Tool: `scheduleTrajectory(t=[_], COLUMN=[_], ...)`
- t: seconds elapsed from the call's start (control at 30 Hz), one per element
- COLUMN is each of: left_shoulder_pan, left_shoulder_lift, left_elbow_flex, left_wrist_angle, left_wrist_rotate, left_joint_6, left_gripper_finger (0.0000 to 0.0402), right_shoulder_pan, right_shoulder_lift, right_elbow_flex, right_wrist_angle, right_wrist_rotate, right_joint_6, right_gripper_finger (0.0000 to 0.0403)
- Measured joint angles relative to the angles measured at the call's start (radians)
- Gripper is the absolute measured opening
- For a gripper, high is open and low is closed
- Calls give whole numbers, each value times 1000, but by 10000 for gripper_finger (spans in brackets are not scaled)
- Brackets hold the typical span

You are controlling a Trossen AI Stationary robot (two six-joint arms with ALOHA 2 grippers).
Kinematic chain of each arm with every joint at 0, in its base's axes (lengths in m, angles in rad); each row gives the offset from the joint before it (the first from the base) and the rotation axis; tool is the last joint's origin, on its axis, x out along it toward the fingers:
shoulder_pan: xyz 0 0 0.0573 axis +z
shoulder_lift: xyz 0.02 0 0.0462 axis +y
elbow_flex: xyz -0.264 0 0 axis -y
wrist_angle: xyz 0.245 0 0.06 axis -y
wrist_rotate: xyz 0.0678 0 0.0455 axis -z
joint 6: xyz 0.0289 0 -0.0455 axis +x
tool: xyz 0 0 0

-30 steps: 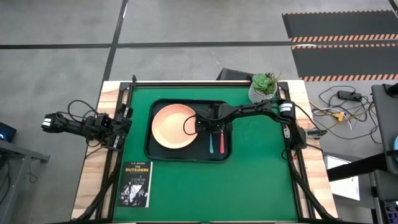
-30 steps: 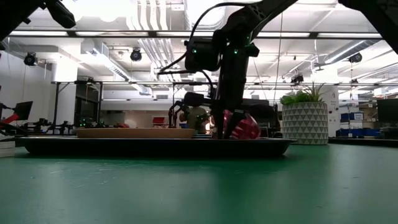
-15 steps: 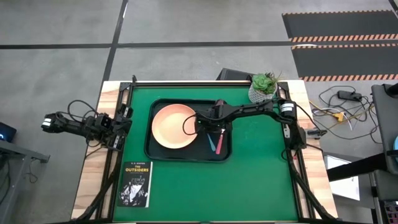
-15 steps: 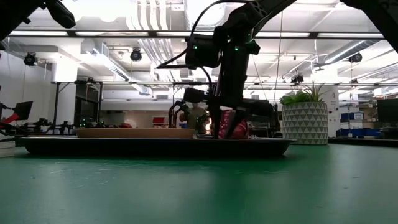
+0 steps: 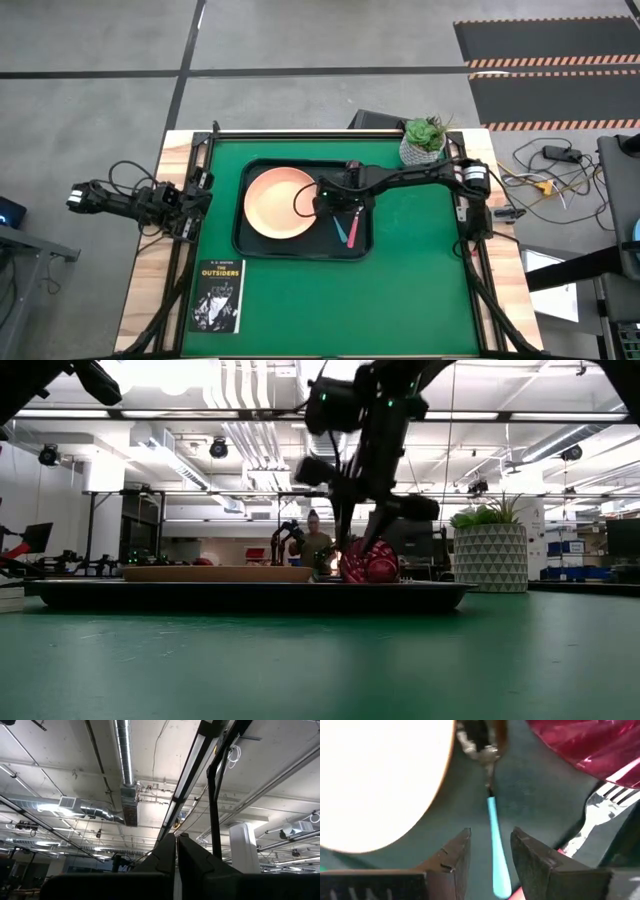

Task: Pick and place plate/cup/fork/spoon on tray
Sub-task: Adjust the red cup on the black tray

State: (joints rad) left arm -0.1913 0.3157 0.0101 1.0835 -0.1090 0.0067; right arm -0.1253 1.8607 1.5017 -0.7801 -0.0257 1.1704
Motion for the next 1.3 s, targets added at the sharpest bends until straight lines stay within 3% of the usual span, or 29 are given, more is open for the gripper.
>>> scheduleTrajectory(t=[0.43,0.6,0.83,1.3], left_shoulder_pan=[0,0,0,0], left_shoulder_lift=[0,0,0,1], left_elbow_flex=[0,0,0,0], left_wrist_angle=[0,0,0,0], left_wrist_rotate=[0,0,0,0], left_joint_6=[0,0,0,1], left_gripper_finger=[0,0,0,0], right_shoulder_pan=[86,125,180,108], right_shoulder_lift=[-92,-92,-92,-93], right_elbow_flex=[0,0,0,-44], right_wrist_angle=[-19,-30,-17,-26], right_wrist_rotate=[26,160,487,577], right_joint_6=[-530,-686,-876,-1038], right_gripper_finger=[118,108,98,161])
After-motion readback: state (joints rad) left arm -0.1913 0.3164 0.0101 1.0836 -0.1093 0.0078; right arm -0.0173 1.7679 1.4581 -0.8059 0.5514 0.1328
